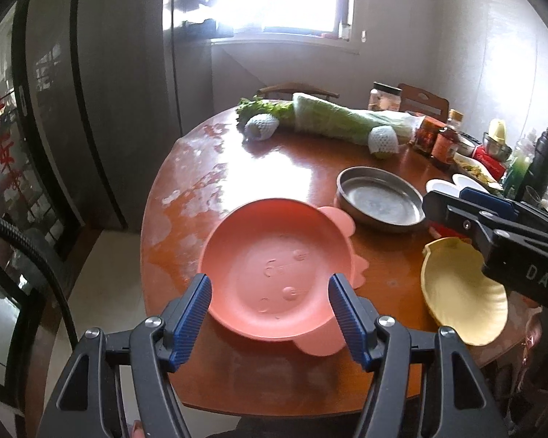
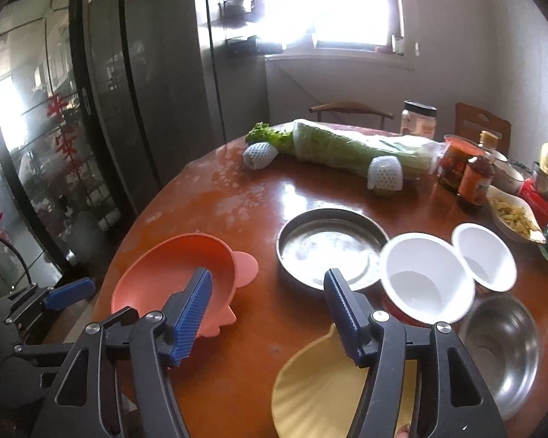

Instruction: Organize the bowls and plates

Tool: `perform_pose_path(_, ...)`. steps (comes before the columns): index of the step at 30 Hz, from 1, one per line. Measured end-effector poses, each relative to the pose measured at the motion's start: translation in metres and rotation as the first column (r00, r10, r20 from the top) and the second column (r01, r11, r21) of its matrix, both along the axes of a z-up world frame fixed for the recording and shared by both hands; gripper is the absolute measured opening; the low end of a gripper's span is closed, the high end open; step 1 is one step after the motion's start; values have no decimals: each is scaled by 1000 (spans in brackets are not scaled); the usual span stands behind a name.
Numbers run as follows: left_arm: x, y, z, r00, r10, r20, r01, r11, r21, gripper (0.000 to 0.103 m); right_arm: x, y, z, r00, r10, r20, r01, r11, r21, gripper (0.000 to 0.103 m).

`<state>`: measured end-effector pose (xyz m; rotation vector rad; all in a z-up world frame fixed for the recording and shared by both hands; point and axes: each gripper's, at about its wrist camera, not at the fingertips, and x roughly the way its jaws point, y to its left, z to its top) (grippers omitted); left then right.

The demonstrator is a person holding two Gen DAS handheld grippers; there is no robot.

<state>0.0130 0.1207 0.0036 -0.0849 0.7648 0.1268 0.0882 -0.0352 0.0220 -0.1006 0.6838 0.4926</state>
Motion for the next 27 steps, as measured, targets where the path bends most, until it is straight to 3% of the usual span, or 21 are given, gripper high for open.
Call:
perform_pose_path(12,-6,-33,16,998,-59,29,59,998,26,67,-27,-47,22,997,-71,42,70,997,41,67)
perform_pose_path(24,-6,-60,19,994,-104,28,103,994,40,67,-55,-85,16,991,-130,29,128,989,69,67)
perform_pose_path(27,-6,-66,18,993,-119,25,118,992,46,67,-61,-94,15,988,-152,30,150,986,70,74)
